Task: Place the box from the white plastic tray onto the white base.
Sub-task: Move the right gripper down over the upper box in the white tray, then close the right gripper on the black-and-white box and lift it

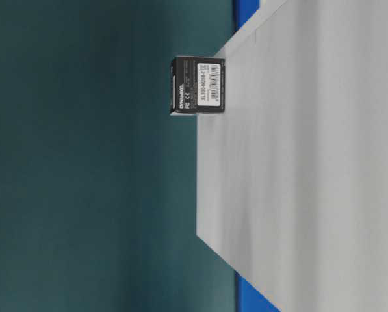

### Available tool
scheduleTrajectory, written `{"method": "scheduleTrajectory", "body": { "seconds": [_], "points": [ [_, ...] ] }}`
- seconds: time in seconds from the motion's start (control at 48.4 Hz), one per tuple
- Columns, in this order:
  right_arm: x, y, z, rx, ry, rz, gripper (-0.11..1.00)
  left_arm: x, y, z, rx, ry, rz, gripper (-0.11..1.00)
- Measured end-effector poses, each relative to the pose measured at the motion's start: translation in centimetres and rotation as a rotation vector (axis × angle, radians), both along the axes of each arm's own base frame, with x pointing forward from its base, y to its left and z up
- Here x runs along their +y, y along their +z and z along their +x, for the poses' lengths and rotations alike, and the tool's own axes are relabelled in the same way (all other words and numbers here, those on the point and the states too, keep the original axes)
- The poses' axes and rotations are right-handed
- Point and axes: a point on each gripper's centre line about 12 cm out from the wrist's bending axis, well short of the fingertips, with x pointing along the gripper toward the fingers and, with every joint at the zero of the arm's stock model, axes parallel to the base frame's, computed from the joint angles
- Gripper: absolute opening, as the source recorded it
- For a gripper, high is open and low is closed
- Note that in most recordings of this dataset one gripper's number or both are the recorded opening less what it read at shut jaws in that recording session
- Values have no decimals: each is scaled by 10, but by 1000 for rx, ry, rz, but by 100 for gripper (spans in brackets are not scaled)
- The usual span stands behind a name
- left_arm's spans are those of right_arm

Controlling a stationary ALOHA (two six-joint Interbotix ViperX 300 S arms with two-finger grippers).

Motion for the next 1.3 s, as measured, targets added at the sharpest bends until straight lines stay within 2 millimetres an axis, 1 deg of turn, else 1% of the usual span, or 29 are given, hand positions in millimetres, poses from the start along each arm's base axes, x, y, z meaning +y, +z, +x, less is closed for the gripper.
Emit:
{"method": "scheduleTrajectory", "body": {
  "seconds": [0.103,0.145,0.165,0.227,0.289,0.351,0.517,0.785,1.302],
  "points": [
    [-5,-8,4,33,43,-6,44,0,0,0,0,0,0,-7],
    [-7,-14,5,52,51,-4,56,0,0,0,0,0,2,-7],
    [-8,-18,6,62,54,-2,64,0,0,0,0,-2,0,-7],
    [-10,-28,8,80,69,1,81,0,1,0,-2,0,0,-7],
    [-11,-38,10,85,69,4,93,0,1,0,-2,0,2,-7],
    [-12,-47,12,85,72,4,99,0,1,0,-3,0,0,-7],
    [-15,-63,13,76,70,-1,100,0,1,0,-3,-2,0,-7],
    [-20,-82,16,52,59,-10,100,0,0,1,3,0,0,-7],
    [-36,-122,23,100,78,-1,100,0,-2,3,12,-2,2,-7]
  ]
}}
